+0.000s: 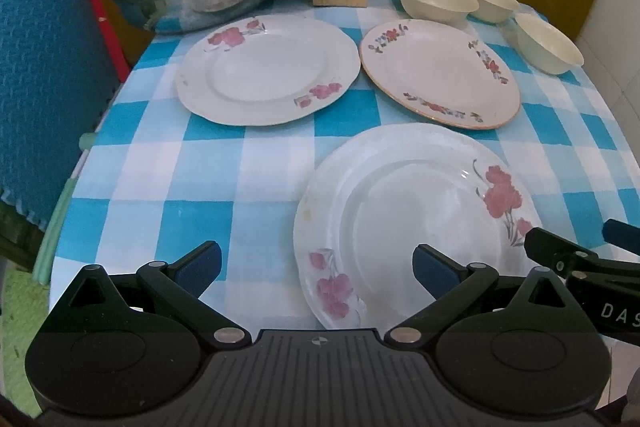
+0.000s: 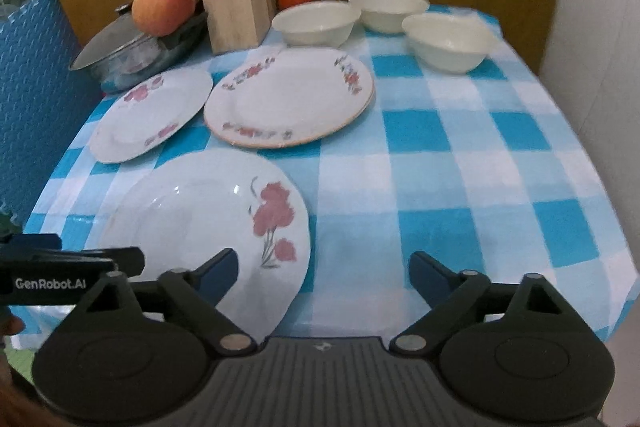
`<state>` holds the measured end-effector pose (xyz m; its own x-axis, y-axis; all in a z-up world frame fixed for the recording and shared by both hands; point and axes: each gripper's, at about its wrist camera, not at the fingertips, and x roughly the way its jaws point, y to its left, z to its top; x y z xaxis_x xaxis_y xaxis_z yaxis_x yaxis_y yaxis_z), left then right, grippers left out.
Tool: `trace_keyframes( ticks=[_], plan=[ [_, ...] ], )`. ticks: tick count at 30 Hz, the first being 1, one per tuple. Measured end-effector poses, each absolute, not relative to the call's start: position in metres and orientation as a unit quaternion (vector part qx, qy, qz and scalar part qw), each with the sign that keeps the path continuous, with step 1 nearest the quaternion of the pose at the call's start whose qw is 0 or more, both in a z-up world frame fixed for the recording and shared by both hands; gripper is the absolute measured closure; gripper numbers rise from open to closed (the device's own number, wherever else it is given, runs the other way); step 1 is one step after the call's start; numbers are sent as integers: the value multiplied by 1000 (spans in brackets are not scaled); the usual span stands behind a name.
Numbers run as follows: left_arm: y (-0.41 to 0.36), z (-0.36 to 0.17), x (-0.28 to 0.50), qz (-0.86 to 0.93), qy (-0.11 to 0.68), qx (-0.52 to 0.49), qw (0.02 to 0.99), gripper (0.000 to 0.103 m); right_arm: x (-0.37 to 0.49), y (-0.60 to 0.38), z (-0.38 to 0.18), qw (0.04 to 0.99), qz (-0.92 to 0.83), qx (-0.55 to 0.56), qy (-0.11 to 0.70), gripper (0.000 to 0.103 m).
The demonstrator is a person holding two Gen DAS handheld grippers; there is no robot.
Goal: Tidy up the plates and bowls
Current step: 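Move the right gripper to the rim of the pink-flower plate, then close the right gripper on the plate rim and lift it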
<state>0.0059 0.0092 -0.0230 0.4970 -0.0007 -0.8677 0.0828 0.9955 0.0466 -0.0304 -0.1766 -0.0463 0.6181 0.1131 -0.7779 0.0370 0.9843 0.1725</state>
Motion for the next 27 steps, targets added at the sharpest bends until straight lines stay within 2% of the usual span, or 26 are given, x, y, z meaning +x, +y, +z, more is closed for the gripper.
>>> trace_keyframes(
  ticks=[3,8,10,15,21,27],
  plan=[
    [9,-25,6,-27,504,42,862,1,-28,-177,-53,883,40,103,457,34],
    [7,-32,9,-45,522,31,851,5,-27,-176,-55,880,59,111,458,44],
    [8,-37,11,-58,536,16,842,11,-27,-176,-54,880,69,118,456,48],
    [5,-38,12,-74,543,2,836,11,-26,-176,-54,875,94,133,456,61],
    [-4,-38,11,-89,544,19,834,14,-25,-184,-56,866,110,166,459,67],
    [-6,-40,12,-82,543,32,835,14,-30,-178,-53,874,107,127,456,69]
  ],
)
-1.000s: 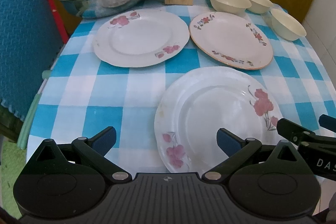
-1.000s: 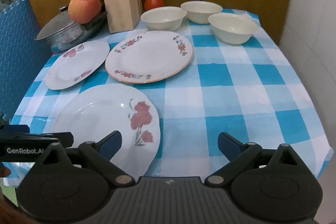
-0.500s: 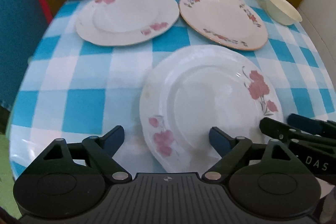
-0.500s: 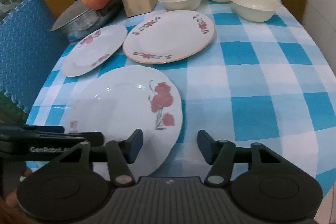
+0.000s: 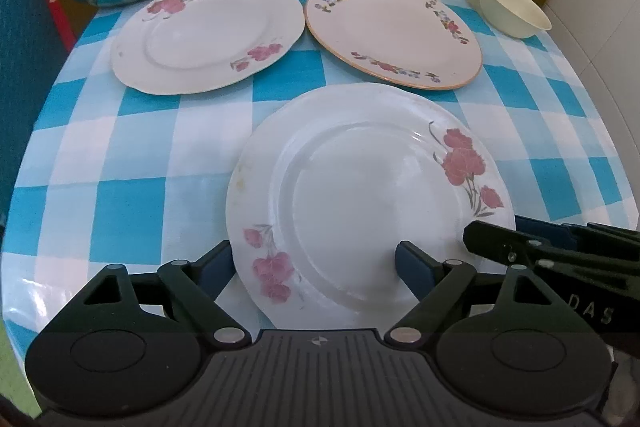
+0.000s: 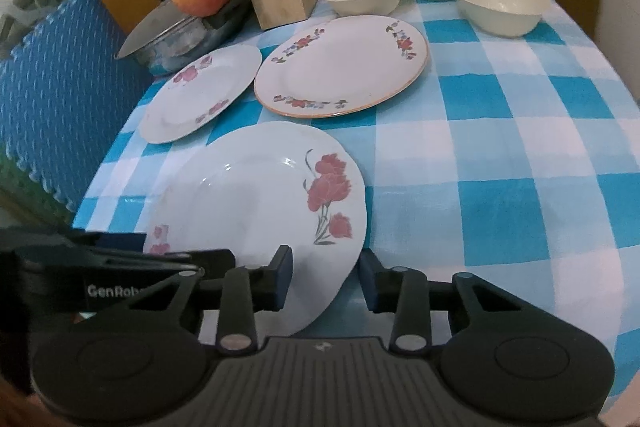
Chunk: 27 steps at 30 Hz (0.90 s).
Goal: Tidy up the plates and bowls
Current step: 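Close the right gripper on the plate rim and lift it, then carry the held plate with the right gripper to the floral-rim plate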
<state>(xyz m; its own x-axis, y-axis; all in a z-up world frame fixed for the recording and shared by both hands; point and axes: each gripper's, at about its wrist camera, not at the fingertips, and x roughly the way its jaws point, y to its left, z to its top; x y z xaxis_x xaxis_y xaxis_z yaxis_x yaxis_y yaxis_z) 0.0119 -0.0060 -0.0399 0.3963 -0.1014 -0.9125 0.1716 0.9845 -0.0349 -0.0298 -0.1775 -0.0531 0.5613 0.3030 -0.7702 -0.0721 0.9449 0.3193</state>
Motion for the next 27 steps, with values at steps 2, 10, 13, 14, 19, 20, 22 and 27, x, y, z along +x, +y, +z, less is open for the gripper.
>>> trace_keyframes(
  ticks=[2,10,13,14,19,20,22,27],
  plan=[
    [-7,-40,11,-85,542,31,836,14,-33,-177,-52,877,106,117,455,69],
    [-8,-38,13,-87,540,27,837,15,-28,-194,-44,882,85,134,443,69],
    [2,-32,16,-65,530,18,846,14,-19,-206,-39,885,67,146,436,68],
    [6,-30,19,-59,530,8,846,14,-15,-209,-38,883,67,153,438,68],
    [11,-15,36,-50,520,-15,853,14,12,-214,-31,886,61,151,435,68],
    [10,-12,43,-52,519,-18,853,14,18,-214,-30,887,58,149,433,68],
    [6,-7,59,-60,517,-25,854,14,32,-217,-27,888,52,153,431,66],
    [-11,0,95,-71,502,-15,862,14,58,-230,-27,889,23,172,424,65]
  ],
)
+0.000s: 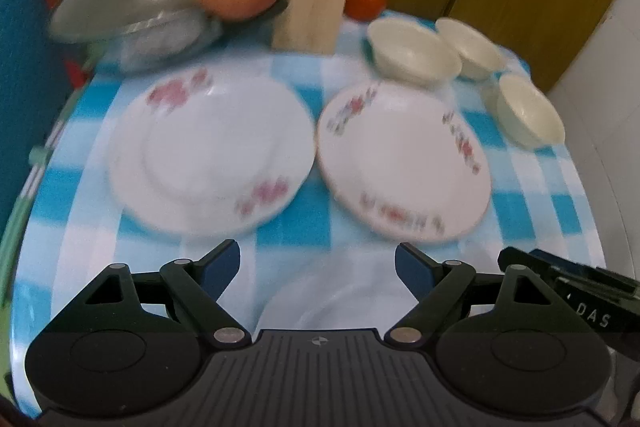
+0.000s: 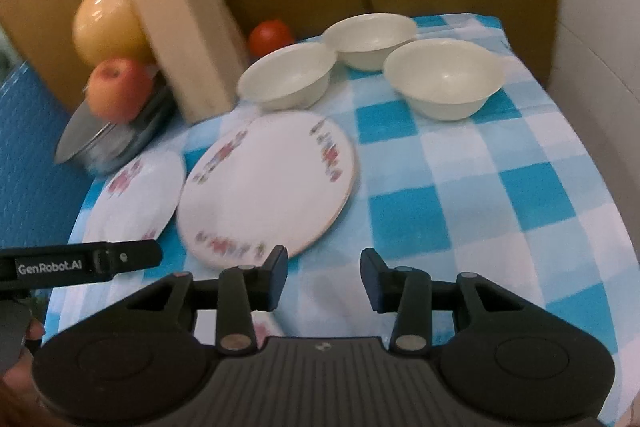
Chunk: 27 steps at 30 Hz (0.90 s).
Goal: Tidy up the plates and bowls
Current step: 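Carry the held plate with the right gripper to the floral-rim plate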
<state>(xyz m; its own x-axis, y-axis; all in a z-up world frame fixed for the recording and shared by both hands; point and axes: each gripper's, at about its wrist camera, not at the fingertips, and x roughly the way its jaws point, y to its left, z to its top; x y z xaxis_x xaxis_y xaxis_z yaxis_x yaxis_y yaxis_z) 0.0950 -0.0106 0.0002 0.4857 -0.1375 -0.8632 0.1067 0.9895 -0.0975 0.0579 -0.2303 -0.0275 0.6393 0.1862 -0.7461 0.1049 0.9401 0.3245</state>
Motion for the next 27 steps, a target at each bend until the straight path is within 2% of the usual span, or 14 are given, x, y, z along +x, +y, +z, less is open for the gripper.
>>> trace_keyframes(
  ticks=[5,12,27],
  plan=[
    [-32,-5,129,-86,483,23,871,14,79,-239,-34,887,-3,190,422,63],
    [-38,-17,180,-121,481,20,868,14,101,-241,-49,873,-8,218,436,63],
    [-57,-42,223,-173,489,41,854,11,112,-240,-56,863,18,236,447,62]
  ],
)
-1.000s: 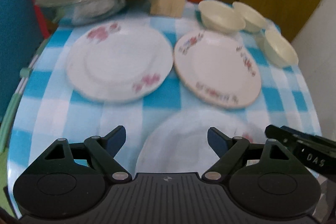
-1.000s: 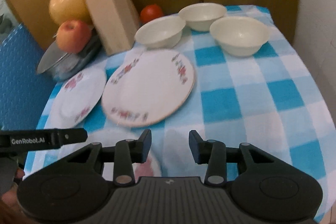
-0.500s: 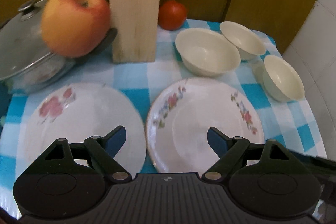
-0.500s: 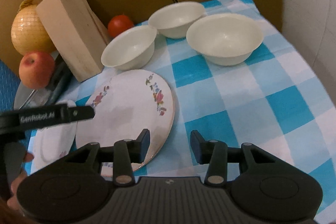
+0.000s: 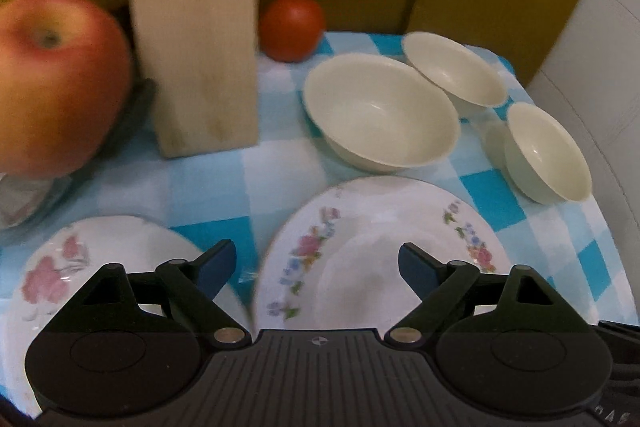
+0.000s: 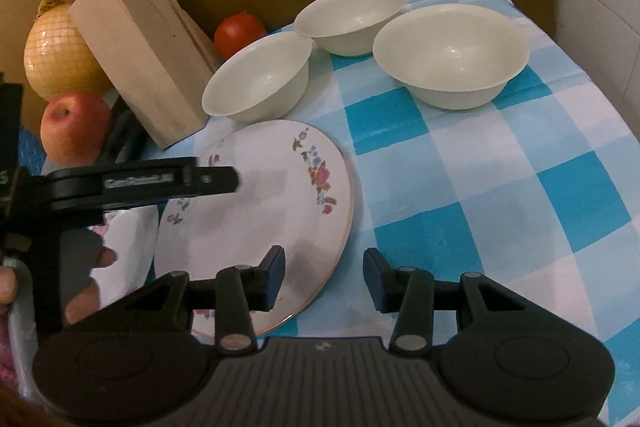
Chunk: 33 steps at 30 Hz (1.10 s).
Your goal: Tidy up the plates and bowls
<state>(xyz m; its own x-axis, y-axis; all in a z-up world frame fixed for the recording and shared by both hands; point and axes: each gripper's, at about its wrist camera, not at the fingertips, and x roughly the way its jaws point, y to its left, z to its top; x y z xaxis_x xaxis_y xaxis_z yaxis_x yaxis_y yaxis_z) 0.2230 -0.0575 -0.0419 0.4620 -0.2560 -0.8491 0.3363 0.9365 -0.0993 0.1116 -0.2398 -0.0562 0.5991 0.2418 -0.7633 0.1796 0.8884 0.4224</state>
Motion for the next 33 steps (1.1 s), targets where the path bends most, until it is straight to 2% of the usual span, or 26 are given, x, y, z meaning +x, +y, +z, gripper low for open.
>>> trace_keyframes(
  ticks=[13,15,22,24,28,33],
  plan=[
    [-67,-49,209,-209,519,23,828,7,106,-254,-60,858,5,257,444,61],
    [-71,-48,201,-221,523,24,823,8,104,-260,-63,858,-3,261,443,67],
    [-77,-52,191,-207,509,56,834,13,103,-265,-66,857,-8,266,442,76],
    [-79,-53,188,-202,504,63,837,13,104,-266,-66,858,-10,263,442,84],
    [-89,-55,181,-193,495,96,841,12,105,-273,-70,855,-7,281,436,85],
    [-88,-55,181,-181,498,83,844,13,105,-269,-69,860,-8,266,434,85]
  ],
)
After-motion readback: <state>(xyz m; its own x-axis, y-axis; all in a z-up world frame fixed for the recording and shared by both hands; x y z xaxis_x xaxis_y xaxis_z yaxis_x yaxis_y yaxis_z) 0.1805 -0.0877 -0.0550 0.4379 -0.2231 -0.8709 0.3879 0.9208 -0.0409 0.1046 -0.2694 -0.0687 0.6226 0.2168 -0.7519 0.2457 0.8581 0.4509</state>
